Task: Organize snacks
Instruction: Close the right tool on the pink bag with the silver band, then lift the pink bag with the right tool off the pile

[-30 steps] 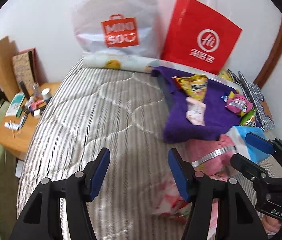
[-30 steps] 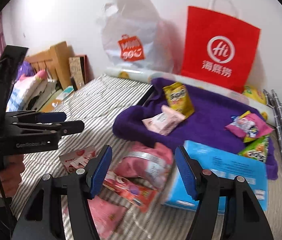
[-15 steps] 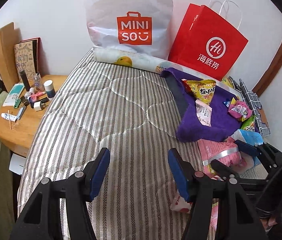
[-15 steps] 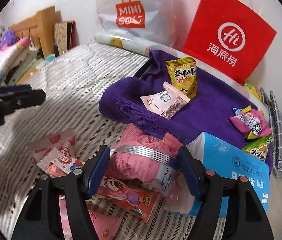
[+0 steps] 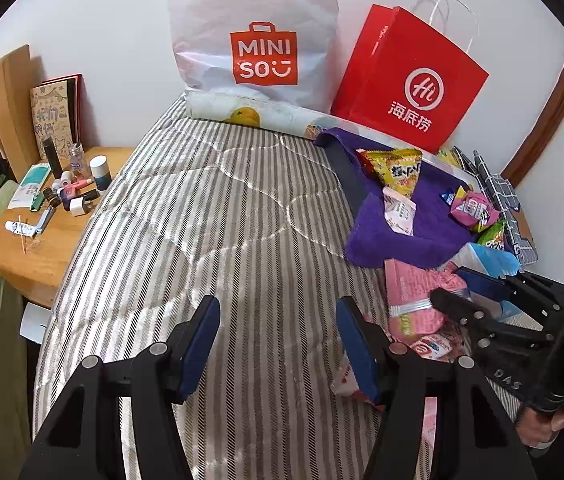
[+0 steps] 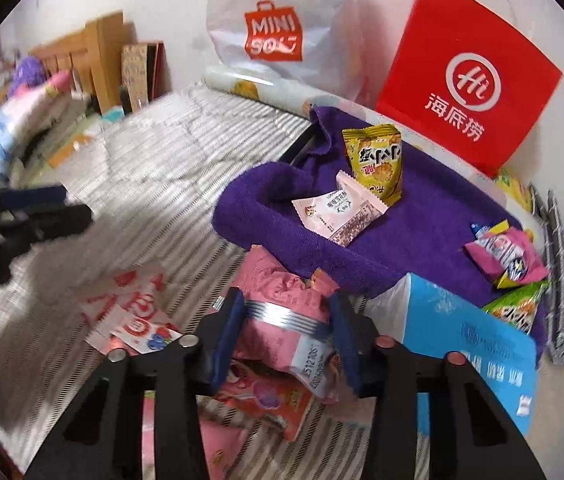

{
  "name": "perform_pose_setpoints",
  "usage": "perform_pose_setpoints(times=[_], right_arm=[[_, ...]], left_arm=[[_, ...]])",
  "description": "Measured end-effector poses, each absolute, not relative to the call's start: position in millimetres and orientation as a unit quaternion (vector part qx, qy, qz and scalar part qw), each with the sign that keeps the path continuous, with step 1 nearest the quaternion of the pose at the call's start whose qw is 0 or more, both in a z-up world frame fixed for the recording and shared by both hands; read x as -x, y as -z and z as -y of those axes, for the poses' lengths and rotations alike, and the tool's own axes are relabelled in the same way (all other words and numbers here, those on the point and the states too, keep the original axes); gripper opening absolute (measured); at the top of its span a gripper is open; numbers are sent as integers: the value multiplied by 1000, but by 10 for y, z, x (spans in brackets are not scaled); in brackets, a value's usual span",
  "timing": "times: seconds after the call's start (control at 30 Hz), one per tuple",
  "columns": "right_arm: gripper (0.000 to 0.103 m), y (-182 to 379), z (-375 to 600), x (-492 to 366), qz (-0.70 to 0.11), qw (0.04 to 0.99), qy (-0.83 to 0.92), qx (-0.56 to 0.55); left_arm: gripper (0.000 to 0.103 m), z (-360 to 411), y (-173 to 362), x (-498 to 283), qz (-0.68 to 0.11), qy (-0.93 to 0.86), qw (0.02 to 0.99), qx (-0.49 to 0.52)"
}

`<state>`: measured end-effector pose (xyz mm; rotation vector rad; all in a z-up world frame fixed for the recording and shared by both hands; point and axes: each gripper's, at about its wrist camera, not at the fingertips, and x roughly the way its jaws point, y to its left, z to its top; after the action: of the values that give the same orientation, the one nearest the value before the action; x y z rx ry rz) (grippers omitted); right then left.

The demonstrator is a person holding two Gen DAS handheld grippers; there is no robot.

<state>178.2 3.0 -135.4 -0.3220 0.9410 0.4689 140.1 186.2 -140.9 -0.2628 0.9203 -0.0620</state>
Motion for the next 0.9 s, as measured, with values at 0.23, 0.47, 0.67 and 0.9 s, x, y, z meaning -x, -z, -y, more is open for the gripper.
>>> perform_pose_setpoints(times=[0.23, 0.47, 0.67, 0.9], right_arm=[[28, 1290, 78, -1568, -446, 851, -240, 139], [28, 1222, 218, -1393, -459, 839, -261, 137], [50, 1143, 258, -1455, -430, 852, -268, 135], [65, 1254, 10, -1720, -427, 844, -279, 164]], left_arm=[[58, -1752, 1401, -1325, -446, 32, 886, 123], [58, -1702, 1403, -1321, -447, 32, 886, 121], [58, -1697, 1422, -1357, -448, 35, 884, 125], [58, -1789, 1451, -1417, -450, 32, 882, 134]])
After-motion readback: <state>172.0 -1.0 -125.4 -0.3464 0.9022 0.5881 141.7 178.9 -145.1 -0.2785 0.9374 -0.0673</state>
